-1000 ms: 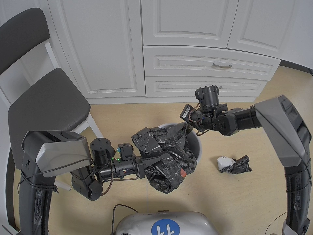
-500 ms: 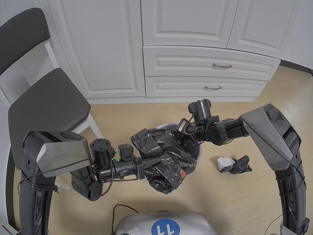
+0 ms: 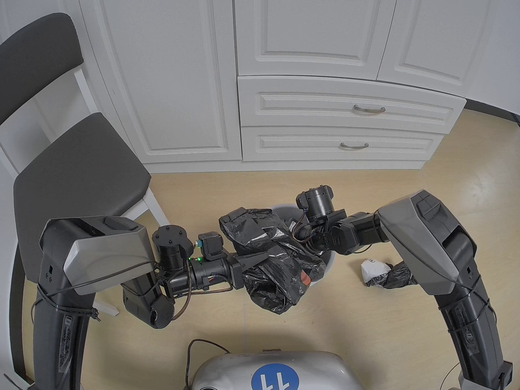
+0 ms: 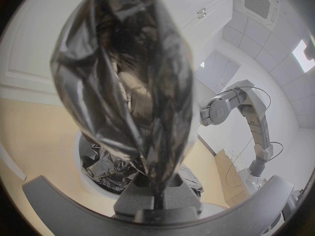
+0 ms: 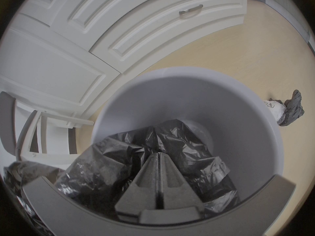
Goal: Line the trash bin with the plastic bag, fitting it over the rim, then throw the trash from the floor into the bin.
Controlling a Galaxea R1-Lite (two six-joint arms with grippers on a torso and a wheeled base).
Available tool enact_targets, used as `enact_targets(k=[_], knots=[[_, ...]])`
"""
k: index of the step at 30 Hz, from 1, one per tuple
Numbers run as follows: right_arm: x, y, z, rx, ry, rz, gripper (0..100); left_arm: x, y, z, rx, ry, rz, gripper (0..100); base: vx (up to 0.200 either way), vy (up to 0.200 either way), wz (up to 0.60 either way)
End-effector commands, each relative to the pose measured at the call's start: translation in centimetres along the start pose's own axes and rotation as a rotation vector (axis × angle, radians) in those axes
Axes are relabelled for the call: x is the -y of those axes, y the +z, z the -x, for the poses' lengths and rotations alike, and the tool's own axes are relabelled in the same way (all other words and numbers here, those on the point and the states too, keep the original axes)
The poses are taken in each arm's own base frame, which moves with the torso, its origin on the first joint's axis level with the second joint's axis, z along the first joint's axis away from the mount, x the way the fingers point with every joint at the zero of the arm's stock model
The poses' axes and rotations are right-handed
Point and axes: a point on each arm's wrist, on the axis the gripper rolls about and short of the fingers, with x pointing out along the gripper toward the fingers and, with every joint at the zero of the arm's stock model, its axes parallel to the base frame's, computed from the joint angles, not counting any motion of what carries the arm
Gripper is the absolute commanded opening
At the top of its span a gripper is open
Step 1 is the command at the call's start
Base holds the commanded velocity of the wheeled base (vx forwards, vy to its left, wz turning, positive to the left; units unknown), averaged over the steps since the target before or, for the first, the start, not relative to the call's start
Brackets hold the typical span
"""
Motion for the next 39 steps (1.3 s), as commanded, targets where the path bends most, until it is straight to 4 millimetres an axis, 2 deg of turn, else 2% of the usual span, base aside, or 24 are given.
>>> enact_targets(k=[1,3,8,10,11,12,15,18,20,21,23,25,29,39], knots=[[0.9,0.1,-2.4,-0.008,-0.042,-0.019,0,0.0,0.3,-0.4,0.014,-0.001,-0.009,0,0.000,0.000,0.00],[0.6,0.9,-1.6,-0.003,-0.043,-0.045,0,-0.1,0.4,-0.5,0.020,-0.002,-0.013,0,0.000,0.000,0.00],[-0.9,3.8,2.5,0.030,-0.009,-0.067,0,-0.4,0.7,-1.0,0.021,-0.003,-0.003,0,0.000,0.000,0.00],[-1.0,4.0,2.8,0.033,-0.005,-0.068,0,-0.5,0.8,-1.0,0.019,-0.001,-0.001,0,0.000,0.000,0.00],[-1.3,5.7,5.5,0.058,0.006,-0.078,0,-0.7,0.7,-1.1,0.003,0.007,0.014,0,0.000,0.000,0.00],[-1.3,6.2,6.2,0.064,0.009,-0.082,0,-0.7,0.7,-1.2,0.003,0.007,0.014,0,0.000,0.000,0.00],[-1.4,8.8,10.0,0.074,0.074,-0.100,0,-1.3,1.0,-1.8,0.017,0.008,0.003,0,0.000,0.000,0.00],[-0.3,11.3,12.9,0.085,0.122,-0.121,0,-1.7,1.6,-2.6,0.015,0.020,0.009,0,0.000,0.000,0.00],[1.3,13.5,14.4,0.110,0.138,-0.130,0,-1.9,2.1,-3.3,0.018,0.059,0.015,0,0.000,0.000,0.00],[1.3,13.5,14.4,0.110,0.138,-0.130,0,-1.9,2.1,-3.3,0.018,0.059,0.015,0,0.000,0.000,0.00],[4.1,16.7,16.7,0.140,0.170,-0.148,0,-2.6,3.1,-4.8,0.037,0.136,0.014,0,0.000,0.000,0.00],[5.4,17.9,17.9,0.147,0.193,-0.158,0,-3.1,3.9,-5.6,0.040,0.180,0.021,0,0.000,0.000,0.00],[6.8,18.6,19.0,0.148,0.193,-0.130,0,-2.8,5.4,-7.5,0.027,0.242,0.035,0,0.000,0.000,0.00],[8.0,16.2,19.7,0.098,0.138,0.069,0,-0.3,7.6,-13.2,-0.027,0.404,0.035,0,0.000,0.000,0.00]])
